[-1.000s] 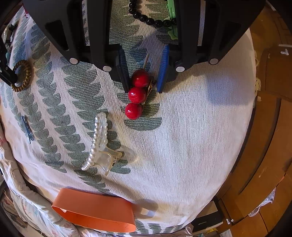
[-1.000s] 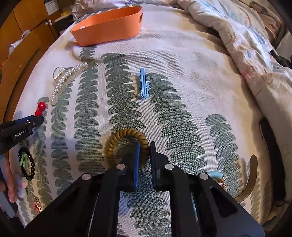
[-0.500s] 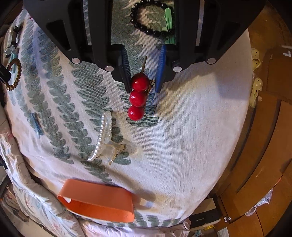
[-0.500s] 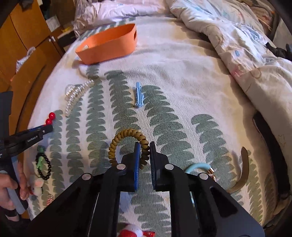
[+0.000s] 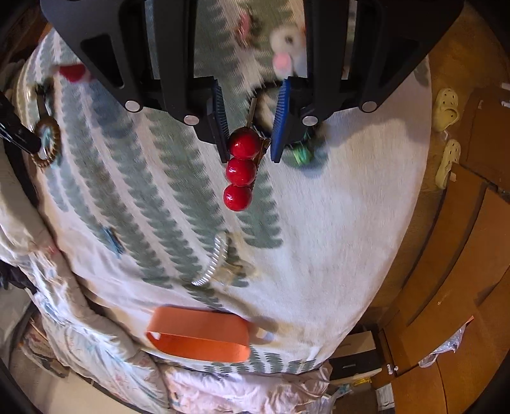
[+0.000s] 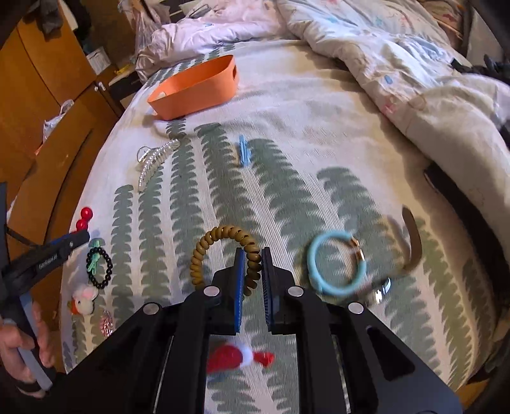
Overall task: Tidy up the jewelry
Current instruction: 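Carry the cherry clip with left tool toward the bunny while right carries the bracelet, then open left tool dropping the cherry clip while right releases the wooden bracelet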
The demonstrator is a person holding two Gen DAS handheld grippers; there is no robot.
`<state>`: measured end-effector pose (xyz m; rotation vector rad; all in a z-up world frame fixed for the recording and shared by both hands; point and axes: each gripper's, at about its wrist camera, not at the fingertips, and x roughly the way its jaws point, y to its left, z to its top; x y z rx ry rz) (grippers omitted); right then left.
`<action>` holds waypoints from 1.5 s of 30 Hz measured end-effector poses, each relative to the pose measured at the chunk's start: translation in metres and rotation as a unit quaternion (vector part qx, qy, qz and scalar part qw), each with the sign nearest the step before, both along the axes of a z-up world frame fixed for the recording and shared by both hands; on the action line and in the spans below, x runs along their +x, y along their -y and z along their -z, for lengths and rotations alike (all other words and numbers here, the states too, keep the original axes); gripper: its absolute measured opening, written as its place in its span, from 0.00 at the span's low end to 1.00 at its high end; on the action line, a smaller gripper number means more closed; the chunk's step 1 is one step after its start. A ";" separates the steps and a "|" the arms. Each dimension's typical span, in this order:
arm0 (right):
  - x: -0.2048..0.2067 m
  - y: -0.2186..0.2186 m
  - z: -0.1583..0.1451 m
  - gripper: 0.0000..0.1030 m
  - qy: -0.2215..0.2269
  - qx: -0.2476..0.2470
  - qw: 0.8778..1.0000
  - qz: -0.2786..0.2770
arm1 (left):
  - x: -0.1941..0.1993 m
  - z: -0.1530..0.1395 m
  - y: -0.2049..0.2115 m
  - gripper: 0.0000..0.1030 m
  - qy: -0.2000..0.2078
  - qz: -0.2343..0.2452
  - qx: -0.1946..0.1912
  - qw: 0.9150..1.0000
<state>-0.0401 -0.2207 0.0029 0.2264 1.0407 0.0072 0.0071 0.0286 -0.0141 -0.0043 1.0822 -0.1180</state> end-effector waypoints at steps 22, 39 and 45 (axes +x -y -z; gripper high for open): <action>-0.036 0.005 0.015 0.12 -0.001 -0.062 0.997 0.034 | -0.071 0.024 0.020 0.26 0.039 -0.019 0.061 0.997; -0.055 -0.014 -0.012 0.21 0.088 -0.084 0.993 0.003 | -0.095 -0.008 0.028 0.66 0.126 -0.028 0.084 0.988; -0.066 -0.023 -0.028 0.67 0.143 -0.107 0.984 0.002 | -0.103 -0.024 0.029 0.88 0.169 -0.031 0.089 0.981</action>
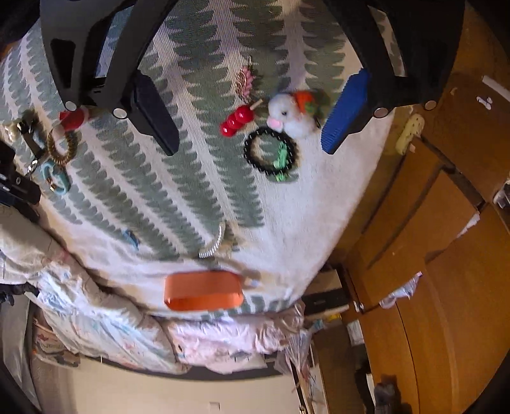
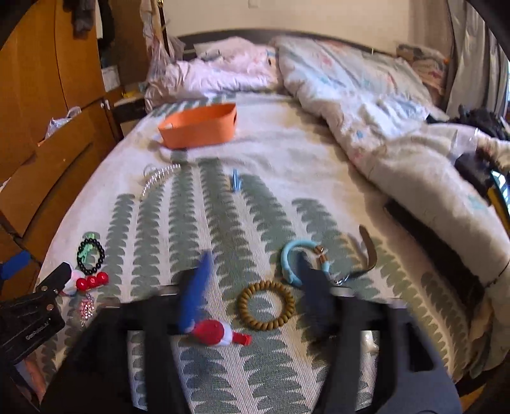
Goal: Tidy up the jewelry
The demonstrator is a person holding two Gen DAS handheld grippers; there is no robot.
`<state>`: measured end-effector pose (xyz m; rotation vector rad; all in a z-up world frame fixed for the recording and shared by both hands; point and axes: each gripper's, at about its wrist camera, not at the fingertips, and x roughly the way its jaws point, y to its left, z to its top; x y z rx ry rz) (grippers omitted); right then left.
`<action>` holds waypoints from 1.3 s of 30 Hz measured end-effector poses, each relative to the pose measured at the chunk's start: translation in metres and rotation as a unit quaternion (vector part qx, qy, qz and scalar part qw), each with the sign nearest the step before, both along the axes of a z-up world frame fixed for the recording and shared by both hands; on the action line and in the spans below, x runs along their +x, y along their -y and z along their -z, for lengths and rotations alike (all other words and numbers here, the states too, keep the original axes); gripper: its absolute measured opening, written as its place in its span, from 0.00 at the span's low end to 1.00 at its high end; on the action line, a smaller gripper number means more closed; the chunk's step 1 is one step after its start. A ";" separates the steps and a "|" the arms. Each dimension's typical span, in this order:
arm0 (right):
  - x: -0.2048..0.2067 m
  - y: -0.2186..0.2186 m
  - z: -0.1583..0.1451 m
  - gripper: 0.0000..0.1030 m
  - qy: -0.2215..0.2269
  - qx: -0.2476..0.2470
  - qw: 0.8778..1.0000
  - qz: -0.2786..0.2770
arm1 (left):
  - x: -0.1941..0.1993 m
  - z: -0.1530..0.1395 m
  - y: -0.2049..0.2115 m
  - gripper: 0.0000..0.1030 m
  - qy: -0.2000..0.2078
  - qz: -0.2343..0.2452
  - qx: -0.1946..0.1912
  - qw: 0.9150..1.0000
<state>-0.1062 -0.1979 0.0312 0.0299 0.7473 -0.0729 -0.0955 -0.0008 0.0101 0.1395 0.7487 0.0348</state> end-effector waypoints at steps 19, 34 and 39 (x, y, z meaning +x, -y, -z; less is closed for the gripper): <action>-0.009 -0.005 0.002 0.67 0.010 -0.007 1.000 0.011 | -0.007 -0.004 -0.002 0.95 0.001 -0.015 0.001 1.000; -0.092 -0.011 0.021 0.75 0.027 0.006 0.999 0.044 | -0.052 0.000 0.000 0.95 -0.017 0.008 -0.029 0.999; -0.110 -0.009 0.032 0.76 0.017 0.011 0.999 0.050 | -0.066 0.003 0.004 0.95 -0.012 0.013 -0.031 0.999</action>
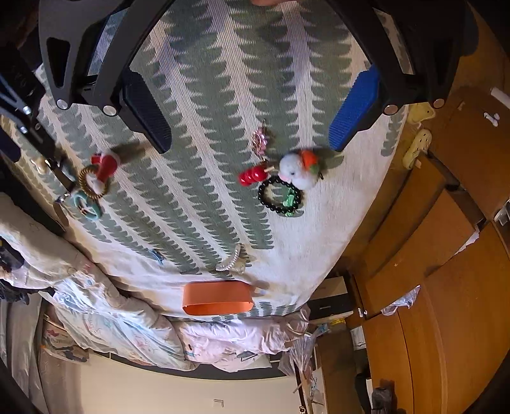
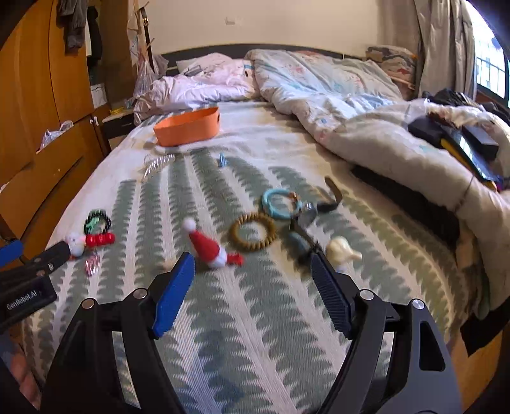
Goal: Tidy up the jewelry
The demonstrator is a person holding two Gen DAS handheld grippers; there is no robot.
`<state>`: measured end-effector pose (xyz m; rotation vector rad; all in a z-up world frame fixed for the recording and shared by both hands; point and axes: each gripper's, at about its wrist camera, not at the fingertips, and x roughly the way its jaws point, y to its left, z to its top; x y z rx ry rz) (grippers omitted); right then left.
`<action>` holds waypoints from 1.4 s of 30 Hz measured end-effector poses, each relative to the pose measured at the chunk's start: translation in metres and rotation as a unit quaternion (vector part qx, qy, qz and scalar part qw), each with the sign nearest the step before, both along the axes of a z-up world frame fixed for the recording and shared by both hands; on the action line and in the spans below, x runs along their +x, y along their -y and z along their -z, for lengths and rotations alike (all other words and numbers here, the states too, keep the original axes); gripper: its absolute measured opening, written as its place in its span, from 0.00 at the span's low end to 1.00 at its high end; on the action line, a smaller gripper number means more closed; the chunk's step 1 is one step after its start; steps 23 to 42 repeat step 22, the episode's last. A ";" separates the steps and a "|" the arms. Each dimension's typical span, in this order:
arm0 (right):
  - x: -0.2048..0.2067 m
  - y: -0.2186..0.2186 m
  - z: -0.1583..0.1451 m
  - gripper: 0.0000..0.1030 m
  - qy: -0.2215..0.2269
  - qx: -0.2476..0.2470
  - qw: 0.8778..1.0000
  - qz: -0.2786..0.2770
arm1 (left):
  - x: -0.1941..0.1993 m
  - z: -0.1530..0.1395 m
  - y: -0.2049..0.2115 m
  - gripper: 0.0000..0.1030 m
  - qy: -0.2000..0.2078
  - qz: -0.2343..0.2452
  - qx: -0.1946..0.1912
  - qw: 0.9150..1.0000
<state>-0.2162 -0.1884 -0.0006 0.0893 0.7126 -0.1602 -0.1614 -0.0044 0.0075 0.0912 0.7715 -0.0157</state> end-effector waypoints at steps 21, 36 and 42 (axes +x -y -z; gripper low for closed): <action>-0.006 -0.004 0.012 0.76 -0.012 0.000 1.000 -0.003 | -0.005 0.004 0.002 0.95 -0.009 0.013 -0.017 1.000; -0.005 -0.004 0.012 0.77 -0.012 -0.001 1.000 -0.002 | -0.005 0.005 0.001 0.95 -0.009 0.013 -0.017 1.000; -0.005 -0.004 0.012 0.77 -0.012 -0.001 1.000 -0.002 | -0.005 0.005 0.001 0.95 -0.009 0.013 -0.017 1.000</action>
